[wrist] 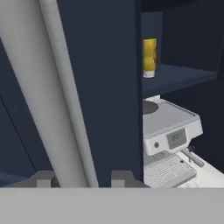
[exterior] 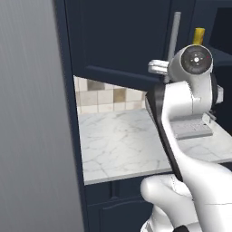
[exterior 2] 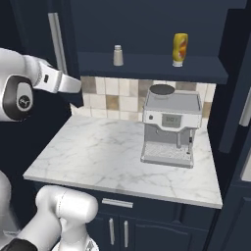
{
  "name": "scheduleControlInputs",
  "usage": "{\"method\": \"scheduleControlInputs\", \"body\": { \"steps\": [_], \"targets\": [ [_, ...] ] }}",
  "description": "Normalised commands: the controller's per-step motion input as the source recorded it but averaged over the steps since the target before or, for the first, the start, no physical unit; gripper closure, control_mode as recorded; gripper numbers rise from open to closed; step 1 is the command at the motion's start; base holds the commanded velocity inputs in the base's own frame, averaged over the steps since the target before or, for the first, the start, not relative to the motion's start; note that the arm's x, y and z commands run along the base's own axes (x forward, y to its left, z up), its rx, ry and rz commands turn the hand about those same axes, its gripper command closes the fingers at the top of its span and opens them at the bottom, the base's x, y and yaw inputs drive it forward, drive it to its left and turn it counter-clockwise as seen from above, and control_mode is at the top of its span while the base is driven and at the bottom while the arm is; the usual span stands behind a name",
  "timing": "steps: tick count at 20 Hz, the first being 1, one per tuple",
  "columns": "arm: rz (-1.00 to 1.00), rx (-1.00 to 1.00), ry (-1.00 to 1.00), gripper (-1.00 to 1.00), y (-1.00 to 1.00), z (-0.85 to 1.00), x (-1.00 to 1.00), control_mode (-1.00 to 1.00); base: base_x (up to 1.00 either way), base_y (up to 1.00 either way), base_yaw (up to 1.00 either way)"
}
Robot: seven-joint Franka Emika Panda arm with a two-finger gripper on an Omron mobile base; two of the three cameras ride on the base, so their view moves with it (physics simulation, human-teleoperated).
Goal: Move the shaker and mustard from the cabinet to the dining counter.
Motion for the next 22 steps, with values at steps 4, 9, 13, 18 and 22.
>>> {"method": "scheduleControlInputs", "body": {
  "steps": [4,9,13,18,22],
  "targets": [
    [-0.06,0.00,-0.01,-1.00,0.03,0.00,-0.51,-1.00,0.00,0.00,0.00],
    [-0.02,0.00,-0.10,-1.00,0.05,0.00,-0.38,-1.00,0.00,0.00,0.00],
    [0.00,0.01,-0.15,-1.00,0.01,0.10,-0.22,-1.00,0.00,0.00,0.00],
    [0.00,0.09,-0.22,-1.00,-0.04,0.36,-0.67,-1.00,0.00,0.00,0.00],
    [0.00,0.01,-0.08,-1.00,0.01,0.48,-0.68,-1.00,0.00,0.00,0.00]
  ]
}}
